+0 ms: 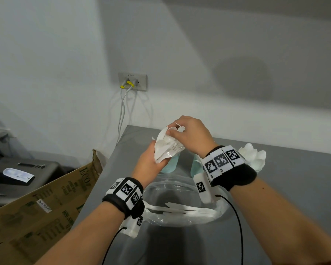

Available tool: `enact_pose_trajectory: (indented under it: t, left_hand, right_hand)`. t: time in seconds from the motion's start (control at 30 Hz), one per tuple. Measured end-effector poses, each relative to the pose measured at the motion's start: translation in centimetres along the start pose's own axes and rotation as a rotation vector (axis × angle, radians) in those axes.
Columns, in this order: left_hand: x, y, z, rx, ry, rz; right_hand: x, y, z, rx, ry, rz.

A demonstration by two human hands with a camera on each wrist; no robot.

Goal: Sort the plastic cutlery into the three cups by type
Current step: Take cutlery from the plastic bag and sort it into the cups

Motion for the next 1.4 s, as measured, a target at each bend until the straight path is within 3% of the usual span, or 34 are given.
enact_pose_trajectory:
  t: [0.23, 0.4, 0.67, 0.93, 1.2, 1.4]
  left_hand:
    - [0.4, 0.2, 0.1, -0.029, 0.024, -0.020]
    - [1.0, 0.3, 0.2, -0.030, 0.055, -0.025]
    - [0.9, 0.5, 0.2, -0.043, 0.096, -0.022]
    - [-0.2, 0.3, 0.3, 0.000, 0.040, -0.053]
    - [-0.5, -0.2, 0.5, 0.082, -0.029, -0.061]
    - [-0.4, -0.5, 0.7, 0.185, 0.059, -0.072]
  right_hand:
    - [0.1, 0.2, 0.4, -0.030, -0.010, -0.010]
    - [-0.2, -0.2, 0.3, 0.044, -0.123, 0.017]
    - [-1.3, -0.3, -1.2, 0.207, -0.237, -0.101]
    - [-3.6, 0.0, -4.0, 0.526, -0.476, -0.344]
    - [-3.9, 1.4, -2.9, 0.476, -0.538, -0.447]
    - [-1.4, 2.3, 0.1, 0.133, -0.162, -0.190]
Point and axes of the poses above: each hand's wrist, its own y-axis away from the middle knuckle, its own z-axis out of the palm, x = y × z, the point moved 1 cm from there along -y, towards the middle knuckle, and after that the axes turned 7 degrees about -y, right-handed, at the moved point
